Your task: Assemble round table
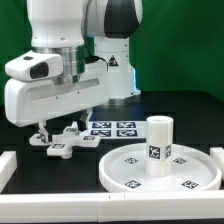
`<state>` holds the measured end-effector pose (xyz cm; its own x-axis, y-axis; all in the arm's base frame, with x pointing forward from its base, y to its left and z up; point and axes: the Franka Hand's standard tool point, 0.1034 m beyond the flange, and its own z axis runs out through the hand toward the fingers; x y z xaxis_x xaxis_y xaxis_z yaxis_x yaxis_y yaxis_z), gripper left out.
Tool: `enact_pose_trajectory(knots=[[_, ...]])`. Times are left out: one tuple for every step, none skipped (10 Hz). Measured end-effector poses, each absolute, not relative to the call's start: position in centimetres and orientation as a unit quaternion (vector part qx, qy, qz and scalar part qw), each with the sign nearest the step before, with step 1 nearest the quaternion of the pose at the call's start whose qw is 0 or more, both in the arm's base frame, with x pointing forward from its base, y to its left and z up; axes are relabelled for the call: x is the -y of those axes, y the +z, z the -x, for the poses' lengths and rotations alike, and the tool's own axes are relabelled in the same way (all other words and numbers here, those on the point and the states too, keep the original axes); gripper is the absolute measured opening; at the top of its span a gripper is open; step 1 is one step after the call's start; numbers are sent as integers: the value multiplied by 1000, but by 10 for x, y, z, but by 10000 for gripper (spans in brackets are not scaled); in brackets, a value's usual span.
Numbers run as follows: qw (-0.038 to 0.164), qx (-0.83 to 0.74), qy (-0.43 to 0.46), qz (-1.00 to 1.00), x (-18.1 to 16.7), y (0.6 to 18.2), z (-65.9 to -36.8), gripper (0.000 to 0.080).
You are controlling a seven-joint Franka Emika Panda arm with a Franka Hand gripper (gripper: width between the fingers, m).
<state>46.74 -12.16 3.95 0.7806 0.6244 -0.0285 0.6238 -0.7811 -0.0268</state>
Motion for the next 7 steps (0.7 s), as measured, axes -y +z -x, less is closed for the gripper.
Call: enact_pose_trajectory(knots=[[8, 331, 18, 944, 122, 39, -467, 649], [9, 331, 19, 943, 121, 38, -467, 649], [9, 331, 20, 943, 121, 37, -466, 649], [9, 331, 21, 944, 121, 36, -466, 649], [10, 331, 21, 944, 122, 36, -465, 649], [10, 331, 22, 943, 121, 35, -465, 649], [11, 331, 23, 943, 121, 34, -464, 649]])
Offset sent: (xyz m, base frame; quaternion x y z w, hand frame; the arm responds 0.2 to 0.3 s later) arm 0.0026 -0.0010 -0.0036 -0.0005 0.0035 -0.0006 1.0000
